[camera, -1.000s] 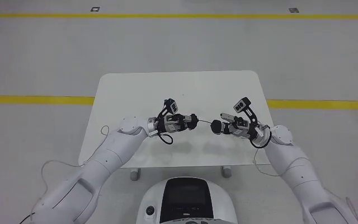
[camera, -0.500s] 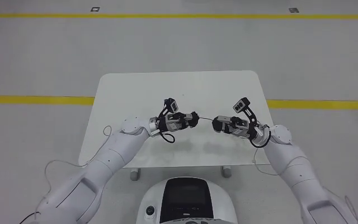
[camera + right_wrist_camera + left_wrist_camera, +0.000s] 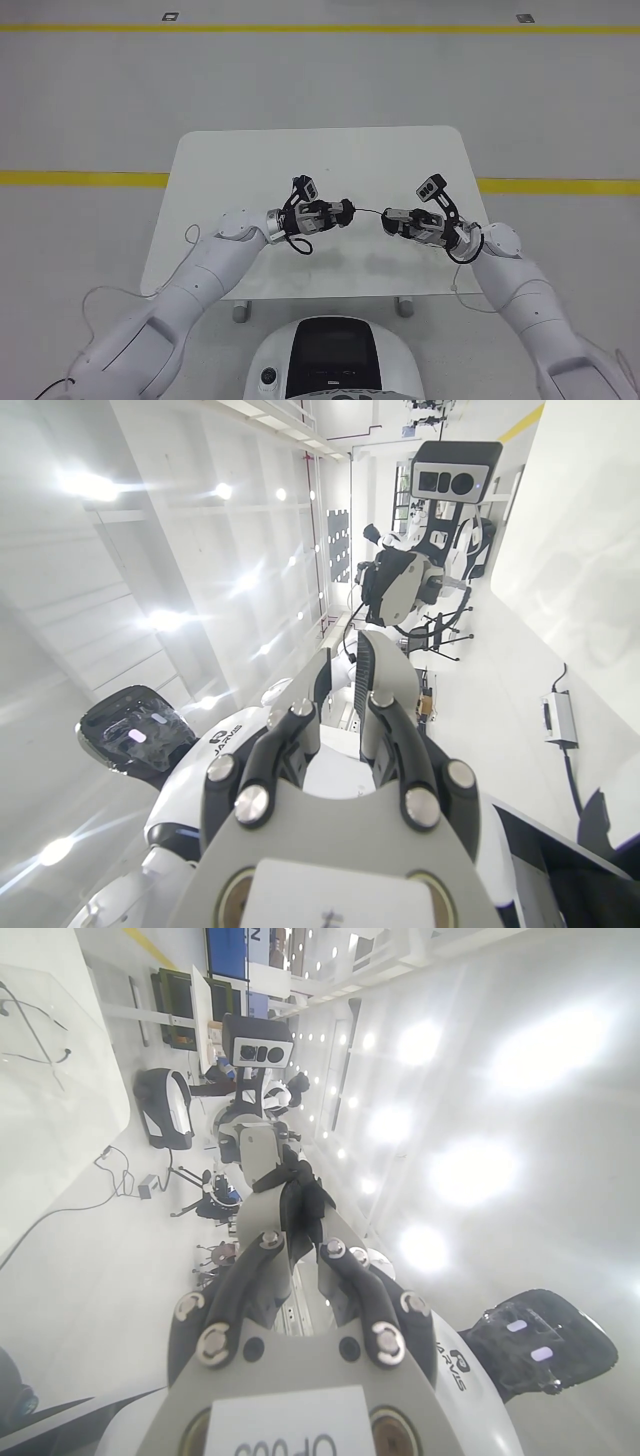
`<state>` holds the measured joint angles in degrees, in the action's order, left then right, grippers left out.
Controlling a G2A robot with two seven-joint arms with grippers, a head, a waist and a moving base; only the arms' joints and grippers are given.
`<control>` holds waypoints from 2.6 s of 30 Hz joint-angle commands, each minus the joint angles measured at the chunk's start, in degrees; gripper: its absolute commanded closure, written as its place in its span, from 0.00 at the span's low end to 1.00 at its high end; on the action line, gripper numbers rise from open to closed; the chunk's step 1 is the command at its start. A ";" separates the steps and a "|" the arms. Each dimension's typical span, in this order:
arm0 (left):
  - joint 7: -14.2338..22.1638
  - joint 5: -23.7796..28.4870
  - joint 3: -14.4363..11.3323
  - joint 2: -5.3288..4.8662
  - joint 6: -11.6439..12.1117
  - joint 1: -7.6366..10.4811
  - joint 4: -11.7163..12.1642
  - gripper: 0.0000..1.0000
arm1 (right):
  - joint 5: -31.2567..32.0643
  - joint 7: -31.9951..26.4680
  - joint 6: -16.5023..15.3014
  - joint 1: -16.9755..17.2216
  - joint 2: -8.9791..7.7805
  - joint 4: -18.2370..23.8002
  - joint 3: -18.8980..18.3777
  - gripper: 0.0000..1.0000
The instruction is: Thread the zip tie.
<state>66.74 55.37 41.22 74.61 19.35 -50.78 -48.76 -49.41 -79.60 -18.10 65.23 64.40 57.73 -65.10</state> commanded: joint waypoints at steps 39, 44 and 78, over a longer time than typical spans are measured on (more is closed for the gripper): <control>3.58 -1.54 2.35 0.80 -1.04 -0.51 1.19 1.00 | -5.87 -0.04 4.17 -1.67 -1.24 -0.87 5.06 0.88; 3.72 -1.79 2.66 0.82 -1.16 -0.61 1.12 1.00 | -6.53 -0.04 3.96 -2.26 -1.55 -1.45 6.32 0.90; 3.50 -2.47 3.55 0.85 -1.76 -1.05 0.97 0.00 | -7.70 -0.04 -1.38 -4.05 -2.70 -3.39 8.86 1.00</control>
<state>70.25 52.91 44.77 75.46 17.60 -51.83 -47.78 -57.10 -79.64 -19.51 61.18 61.70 54.34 -56.24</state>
